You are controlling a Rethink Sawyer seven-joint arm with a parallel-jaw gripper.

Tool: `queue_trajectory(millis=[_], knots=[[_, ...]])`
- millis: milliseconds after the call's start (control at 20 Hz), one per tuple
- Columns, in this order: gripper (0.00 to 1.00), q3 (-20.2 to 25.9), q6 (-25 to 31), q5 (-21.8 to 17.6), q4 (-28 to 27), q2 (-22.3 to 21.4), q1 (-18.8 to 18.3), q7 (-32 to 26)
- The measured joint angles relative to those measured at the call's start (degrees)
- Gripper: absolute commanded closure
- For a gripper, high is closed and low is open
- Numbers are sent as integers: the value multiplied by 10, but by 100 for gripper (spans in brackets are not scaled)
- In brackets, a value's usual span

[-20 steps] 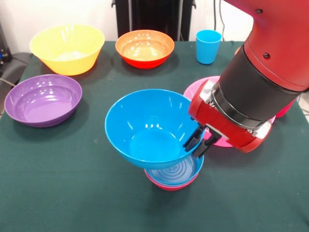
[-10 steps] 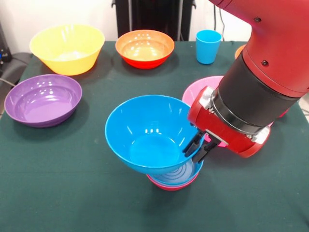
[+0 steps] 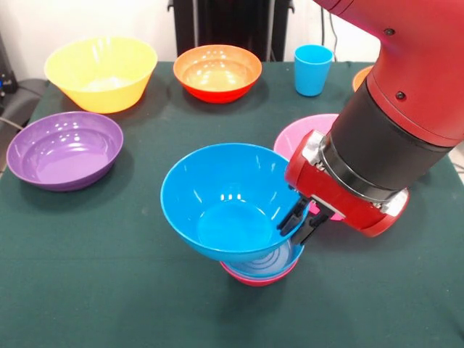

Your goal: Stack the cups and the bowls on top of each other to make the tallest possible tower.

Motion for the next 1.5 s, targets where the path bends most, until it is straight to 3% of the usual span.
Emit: queue_trajectory(millis=[1500], knots=[[100, 0, -24, 0, -2, 14, 5, 0]])
